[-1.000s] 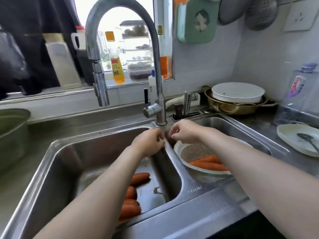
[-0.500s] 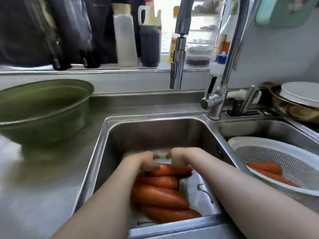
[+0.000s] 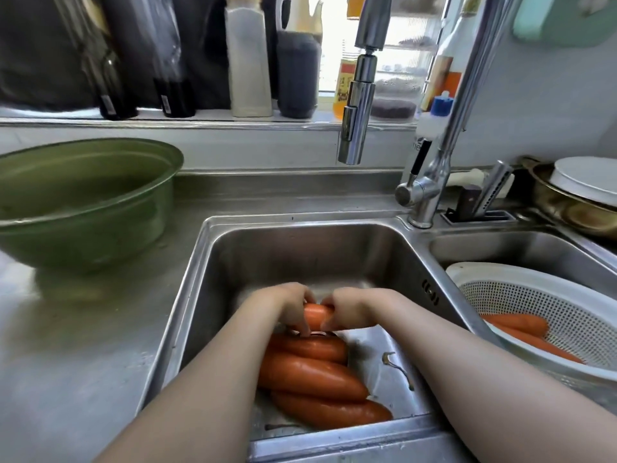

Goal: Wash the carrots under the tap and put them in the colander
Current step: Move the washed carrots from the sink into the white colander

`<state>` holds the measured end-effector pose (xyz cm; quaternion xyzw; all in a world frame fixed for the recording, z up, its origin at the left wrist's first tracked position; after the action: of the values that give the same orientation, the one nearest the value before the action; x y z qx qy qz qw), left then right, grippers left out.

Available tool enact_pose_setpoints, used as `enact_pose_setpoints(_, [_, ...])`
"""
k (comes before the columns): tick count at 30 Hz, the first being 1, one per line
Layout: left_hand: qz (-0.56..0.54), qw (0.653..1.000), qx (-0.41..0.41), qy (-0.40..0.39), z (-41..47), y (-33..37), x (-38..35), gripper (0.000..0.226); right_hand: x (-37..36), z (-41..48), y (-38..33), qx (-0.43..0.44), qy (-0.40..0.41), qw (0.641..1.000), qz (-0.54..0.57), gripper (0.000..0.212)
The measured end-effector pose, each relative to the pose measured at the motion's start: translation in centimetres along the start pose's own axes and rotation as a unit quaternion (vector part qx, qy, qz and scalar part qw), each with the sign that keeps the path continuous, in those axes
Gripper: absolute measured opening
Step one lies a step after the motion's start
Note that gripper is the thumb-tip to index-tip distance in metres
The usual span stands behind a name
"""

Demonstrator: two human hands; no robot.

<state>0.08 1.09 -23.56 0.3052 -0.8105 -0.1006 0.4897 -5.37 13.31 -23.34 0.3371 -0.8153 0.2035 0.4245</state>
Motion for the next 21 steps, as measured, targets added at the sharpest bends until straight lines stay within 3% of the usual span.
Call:
enact_pose_setpoints(4, [-0.029,0.999,-0.033,0.023,-1.2,0.4,2.2,0.07,2.4,-1.8,0.4,0.009,0.033,0.995,0.095,0.047])
enact_pose_setpoints(7, [-0.076,0.996,-0.046,0.011,-2.5,1.2,3.1,0.054,4.1,-3.7,1.3,0.011,0.065,0.994,0.085,0.06])
enact_pose_setpoints(10, [-0.102,0.991,-0.076,0.038,-3.9,3.1,3.6,0.048,5.7,-6.1,2.5,0.01,0.102,0.991,0.086,0.055])
enact_pose_setpoints(17, [-0.127,0.955,-0.221,0.151,-6.9,12.5,4.3,0.053,8.2,-13.1,9.4,0.0,0.214,0.967,0.137,0.047])
enact_pose_setpoints(21, [-0.074,0.951,-0.257,0.157,-6.8,19.2,4.1,0.055,8.3,-17.2,15.2,-0.028,0.224,0.963,0.149,0.044])
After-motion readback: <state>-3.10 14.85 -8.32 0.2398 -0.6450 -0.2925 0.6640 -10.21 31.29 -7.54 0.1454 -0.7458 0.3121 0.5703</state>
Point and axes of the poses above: each hand's wrist, its own z-axis towards the middle knuckle, its own x-axis out of the back of the hand, y = z × x, the point moved 5 cm from there along z, towards the middle knuckle, and after that the axes turned 10 degrees about -z, right-handed, at the moved point
